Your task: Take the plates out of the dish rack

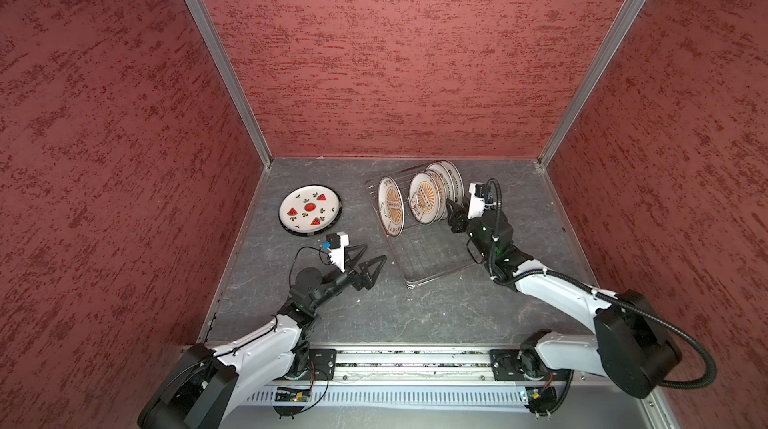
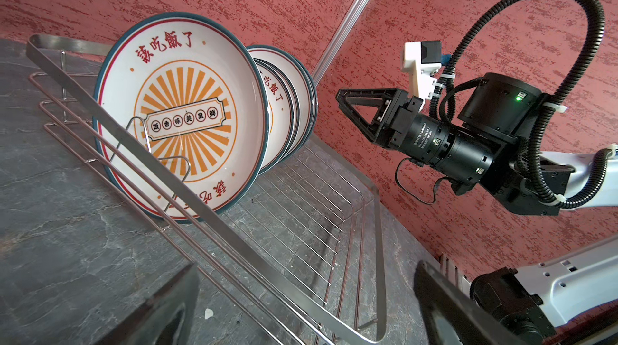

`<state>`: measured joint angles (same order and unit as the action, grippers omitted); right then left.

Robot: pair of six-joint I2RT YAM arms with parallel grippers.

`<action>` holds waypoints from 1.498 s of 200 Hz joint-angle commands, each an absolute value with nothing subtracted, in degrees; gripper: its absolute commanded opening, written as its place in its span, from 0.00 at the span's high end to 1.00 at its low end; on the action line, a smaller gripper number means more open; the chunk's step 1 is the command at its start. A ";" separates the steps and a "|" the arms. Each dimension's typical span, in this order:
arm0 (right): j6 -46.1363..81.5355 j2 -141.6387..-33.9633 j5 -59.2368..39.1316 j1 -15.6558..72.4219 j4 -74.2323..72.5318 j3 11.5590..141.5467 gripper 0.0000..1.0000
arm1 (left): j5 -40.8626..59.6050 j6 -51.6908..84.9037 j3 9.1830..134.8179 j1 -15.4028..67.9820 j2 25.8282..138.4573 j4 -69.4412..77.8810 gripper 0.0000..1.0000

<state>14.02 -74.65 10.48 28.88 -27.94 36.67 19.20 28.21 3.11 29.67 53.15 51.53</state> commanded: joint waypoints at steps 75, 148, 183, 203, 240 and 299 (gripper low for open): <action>11.01 -77.34 11.94 27.71 -22.54 43.07 0.57 | 15.67 27.36 5.65 31.37 58.14 54.71 0.01; 11.10 -83.71 10.90 26.65 -14.58 51.34 0.66 | 17.31 28.04 7.94 32.56 66.20 58.70 0.01; 10.69 -88.77 14.77 26.46 -13.05 54.64 0.69 | 17.35 28.34 8.74 33.18 69.21 60.02 0.00; 10.28 -89.76 14.58 26.46 -13.58 55.16 0.72 | 18.13 28.75 9.24 33.35 70.84 61.18 0.01; 10.34 -86.18 12.83 26.46 -16.11 52.80 0.67 | 18.41 28.92 9.83 33.57 73.11 62.57 0.01; 11.16 -82.79 16.51 26.39 -11.33 53.08 0.66 | 18.60 29.33 9.67 33.66 73.31 63.19 0.01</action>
<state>11.14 -82.76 13.34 26.79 -13.65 52.77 17.96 28.86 8.80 33.19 73.41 61.08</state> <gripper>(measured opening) 0.335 0.994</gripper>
